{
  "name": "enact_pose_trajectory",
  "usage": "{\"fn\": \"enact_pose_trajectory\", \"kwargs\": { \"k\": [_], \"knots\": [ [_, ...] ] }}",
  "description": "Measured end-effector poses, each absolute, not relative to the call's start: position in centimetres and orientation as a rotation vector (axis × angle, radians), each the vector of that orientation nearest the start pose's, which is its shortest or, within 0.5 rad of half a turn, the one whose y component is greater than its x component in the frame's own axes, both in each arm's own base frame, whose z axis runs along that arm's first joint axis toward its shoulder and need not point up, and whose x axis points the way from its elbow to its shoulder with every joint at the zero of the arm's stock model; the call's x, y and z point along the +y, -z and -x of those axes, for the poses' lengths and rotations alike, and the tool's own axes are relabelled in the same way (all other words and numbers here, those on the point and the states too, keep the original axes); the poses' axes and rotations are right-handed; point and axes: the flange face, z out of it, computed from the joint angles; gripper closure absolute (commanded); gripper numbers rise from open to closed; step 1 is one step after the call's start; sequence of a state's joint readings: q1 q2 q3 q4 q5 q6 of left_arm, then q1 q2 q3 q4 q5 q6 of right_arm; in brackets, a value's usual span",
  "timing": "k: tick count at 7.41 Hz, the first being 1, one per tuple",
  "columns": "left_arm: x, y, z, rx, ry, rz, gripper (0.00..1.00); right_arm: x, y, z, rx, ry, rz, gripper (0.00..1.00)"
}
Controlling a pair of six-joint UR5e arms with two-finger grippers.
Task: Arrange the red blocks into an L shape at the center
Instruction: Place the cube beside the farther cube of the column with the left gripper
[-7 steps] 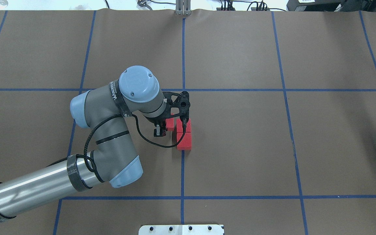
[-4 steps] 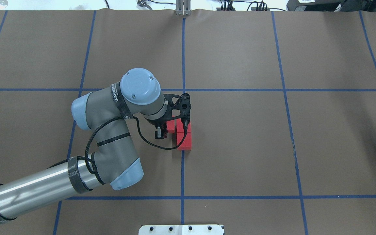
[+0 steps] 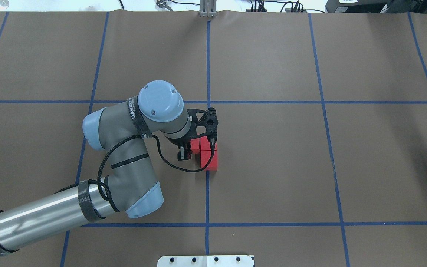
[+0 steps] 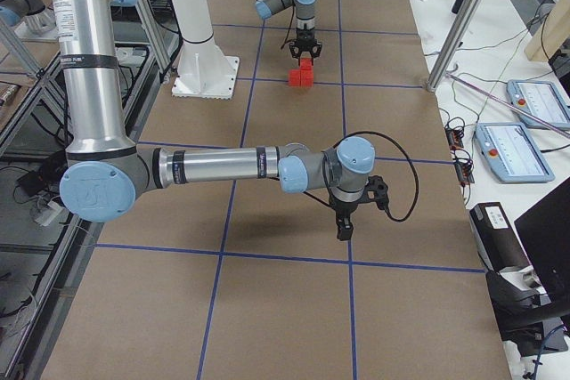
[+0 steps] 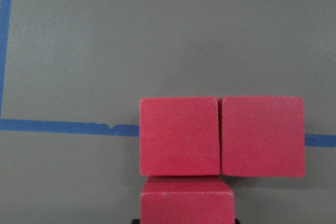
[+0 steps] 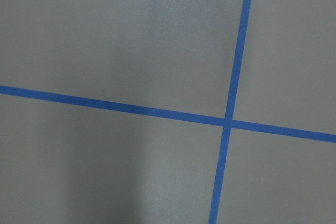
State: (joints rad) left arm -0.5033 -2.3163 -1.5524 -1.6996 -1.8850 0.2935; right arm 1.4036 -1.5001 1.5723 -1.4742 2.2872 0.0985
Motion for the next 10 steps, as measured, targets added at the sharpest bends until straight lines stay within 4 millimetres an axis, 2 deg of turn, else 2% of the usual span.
{"fn": "enact_pose_trajectory", "kwargs": {
  "k": [4, 10],
  "knots": [
    [-43.5, -20.3, -58.2, 0.650, -1.398, -0.737, 0.82, -53.5, -61.6, 2.0, -0.730, 0.122, -0.066, 0.00],
    [-44.1, -21.4, -59.2, 0.663, -1.394, -0.769, 0.71, -53.6, -61.5, 1.9, -0.730, 0.121, -0.067, 0.01]
  ]
}}
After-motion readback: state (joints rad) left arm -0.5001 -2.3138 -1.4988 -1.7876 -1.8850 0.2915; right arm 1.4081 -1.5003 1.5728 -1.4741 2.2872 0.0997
